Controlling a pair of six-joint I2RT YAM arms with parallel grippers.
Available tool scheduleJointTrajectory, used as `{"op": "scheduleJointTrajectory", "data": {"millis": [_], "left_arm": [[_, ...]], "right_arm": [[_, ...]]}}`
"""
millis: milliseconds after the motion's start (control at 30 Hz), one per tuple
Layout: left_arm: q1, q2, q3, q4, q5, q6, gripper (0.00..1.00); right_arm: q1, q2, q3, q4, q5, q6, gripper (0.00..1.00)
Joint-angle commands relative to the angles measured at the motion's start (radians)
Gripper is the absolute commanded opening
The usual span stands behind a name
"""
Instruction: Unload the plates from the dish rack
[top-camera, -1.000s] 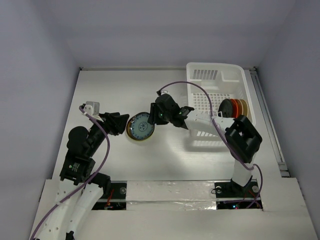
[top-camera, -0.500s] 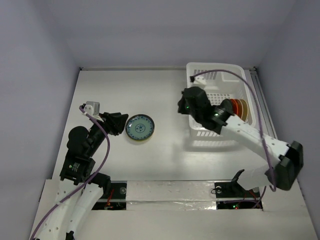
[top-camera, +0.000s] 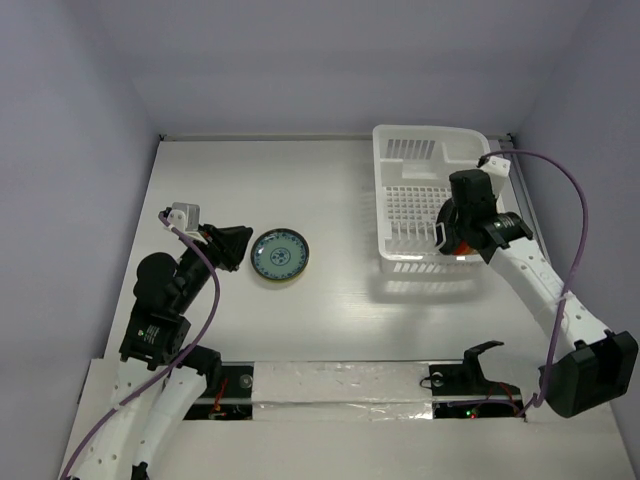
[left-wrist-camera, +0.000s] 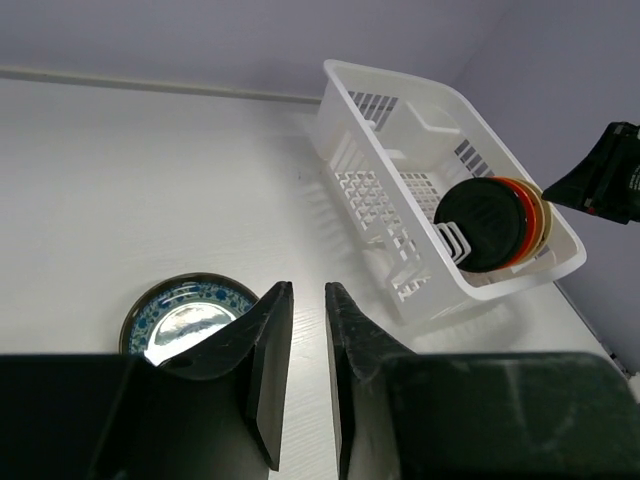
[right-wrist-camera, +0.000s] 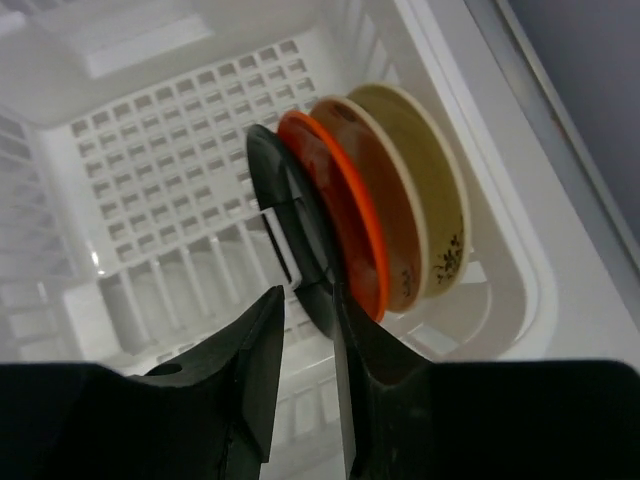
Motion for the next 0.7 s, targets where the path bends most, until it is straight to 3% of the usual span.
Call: {"op": "scheduleJointTrajectory", "data": {"millis": [0, 500, 667], "left_arm": [[0.003, -0.009, 0.043, 0.037, 0.009, 0.003, 0.17], [-0.015, -0.020, 0.046, 0.034, 0.001, 0.006, 0.18], [-0.024, -0.023, 0.044, 0.034, 0.001, 0.006, 0.18]], "right_arm": [[-0.047, 0.018, 0.012, -0.008, -0.044, -0.079, 0.30], [-0.120, 0.236, 0.076, -0.041, -0.041, -0.108, 0.29], [-0.120, 0.289, 0.121, -0.097, -0.014, -0.111, 0.15]]}}
